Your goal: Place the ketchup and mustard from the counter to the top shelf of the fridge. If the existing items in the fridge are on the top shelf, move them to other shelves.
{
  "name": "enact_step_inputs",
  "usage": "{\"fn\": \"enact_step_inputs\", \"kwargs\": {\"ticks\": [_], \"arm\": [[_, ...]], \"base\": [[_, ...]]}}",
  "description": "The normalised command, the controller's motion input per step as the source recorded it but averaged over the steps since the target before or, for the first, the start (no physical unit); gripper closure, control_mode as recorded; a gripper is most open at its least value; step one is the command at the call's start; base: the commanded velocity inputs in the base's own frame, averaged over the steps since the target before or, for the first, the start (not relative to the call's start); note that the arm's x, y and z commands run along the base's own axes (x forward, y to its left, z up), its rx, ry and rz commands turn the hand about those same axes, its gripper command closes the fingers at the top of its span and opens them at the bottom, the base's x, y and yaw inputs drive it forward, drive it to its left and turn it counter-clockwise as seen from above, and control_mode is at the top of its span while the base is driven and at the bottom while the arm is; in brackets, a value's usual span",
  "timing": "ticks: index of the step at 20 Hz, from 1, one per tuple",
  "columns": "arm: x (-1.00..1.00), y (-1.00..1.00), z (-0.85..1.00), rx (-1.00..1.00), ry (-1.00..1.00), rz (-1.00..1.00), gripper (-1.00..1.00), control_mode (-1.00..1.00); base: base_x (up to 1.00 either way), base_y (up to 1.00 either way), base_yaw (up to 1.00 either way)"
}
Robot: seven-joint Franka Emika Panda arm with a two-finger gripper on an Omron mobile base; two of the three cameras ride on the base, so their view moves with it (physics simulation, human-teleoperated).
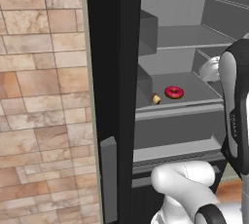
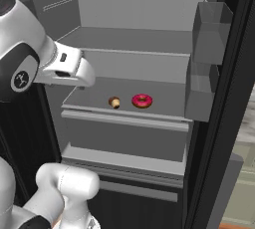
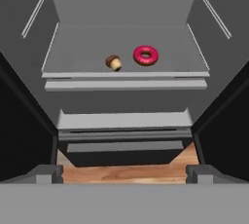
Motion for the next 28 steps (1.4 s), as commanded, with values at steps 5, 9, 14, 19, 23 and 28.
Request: {"fn": "enact_step_inputs", "kwargs": {"ticks": [5,9,14,19,23,28], "arm": [[-0.11,0.0,-0.02,-0.03,-0.01,0.04,-1.0,-1.0],[-0.18,0.0,-0.02,0.0,0.0,0.0,-1.0,-1.0],[-0.4,0.0,-0.17,0.0,-0.01,0.01,-1.0,-1.0],[0.0,0.0,-0.04,0.0,-0.01,0.0,-1.0,-1.0],[0.0,0.0,-0.17,-0.01,0.0,0.0,-1.0,-1.0],[0.0,0.0,-0.1,0.0,-0.01,0.0,-1.0,-1.0]], "base": [[0.0,0.0,0.0],[0.0,0.0,0.0],[0.0,0.0,0.0],[0.0,0.0,0.0],[0.0,0.0,0.0],[0.0,0.0,0.0]]}}
